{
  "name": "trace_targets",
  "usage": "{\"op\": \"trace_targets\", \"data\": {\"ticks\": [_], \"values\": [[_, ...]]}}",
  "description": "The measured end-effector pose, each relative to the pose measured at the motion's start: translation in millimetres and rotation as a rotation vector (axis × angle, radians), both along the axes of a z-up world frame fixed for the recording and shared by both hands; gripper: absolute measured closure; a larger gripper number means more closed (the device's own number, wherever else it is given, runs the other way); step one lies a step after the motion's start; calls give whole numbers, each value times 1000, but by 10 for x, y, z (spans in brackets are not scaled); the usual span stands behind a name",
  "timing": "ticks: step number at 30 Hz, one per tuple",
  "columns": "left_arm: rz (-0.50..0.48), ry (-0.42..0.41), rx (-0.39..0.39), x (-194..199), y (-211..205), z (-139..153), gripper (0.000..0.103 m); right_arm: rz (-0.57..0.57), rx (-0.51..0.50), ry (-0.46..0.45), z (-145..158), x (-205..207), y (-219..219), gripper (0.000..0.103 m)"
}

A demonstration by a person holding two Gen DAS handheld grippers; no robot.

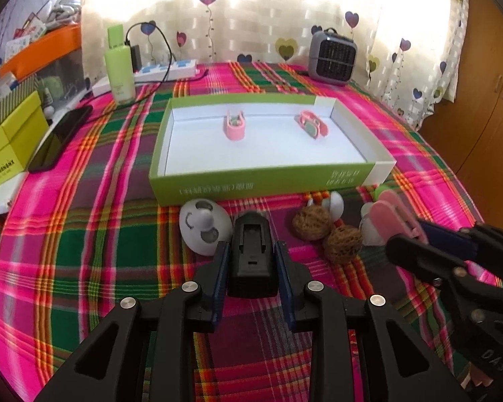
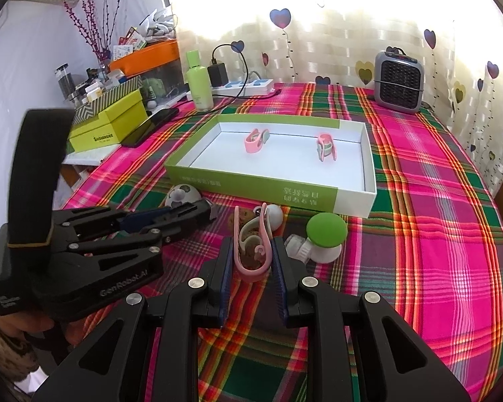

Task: Organize objects
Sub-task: 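Carry the black case with the left tool while the right tool carries the pink clip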

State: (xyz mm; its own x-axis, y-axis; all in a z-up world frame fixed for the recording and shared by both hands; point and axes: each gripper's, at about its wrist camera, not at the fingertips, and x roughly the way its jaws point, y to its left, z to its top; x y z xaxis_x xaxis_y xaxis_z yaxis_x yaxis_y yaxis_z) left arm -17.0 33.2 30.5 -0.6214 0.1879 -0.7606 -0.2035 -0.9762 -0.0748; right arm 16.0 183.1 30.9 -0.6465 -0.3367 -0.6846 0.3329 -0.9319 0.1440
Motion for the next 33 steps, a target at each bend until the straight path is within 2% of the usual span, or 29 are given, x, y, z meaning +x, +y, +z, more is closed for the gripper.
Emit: {"op": "trace_targets", "data": {"ticks": [16,19,27,28,30,32,33], "values": [[-3,75,35,19,-53,301,78,4,5,24,132,-159,-56,80],[-1,84,40,-15,-72,337,90,3,1,23,136,-210,-52,80],[-1,68,44,-57,-156,315,90,-9,-10,17,133,-273,-18,80],[2,62,49,-51,-177,293,89,-10,-10,15,128,-274,-16,80],[3,43,77,-34,-236,230,80,-11,-12,9,117,-279,-9,80],[7,29,80,-18,-270,168,67,-12,-17,7,107,-272,1,80],[5,21,74,-6,-275,128,67,-13,-19,6,104,-273,-2,80]]}}
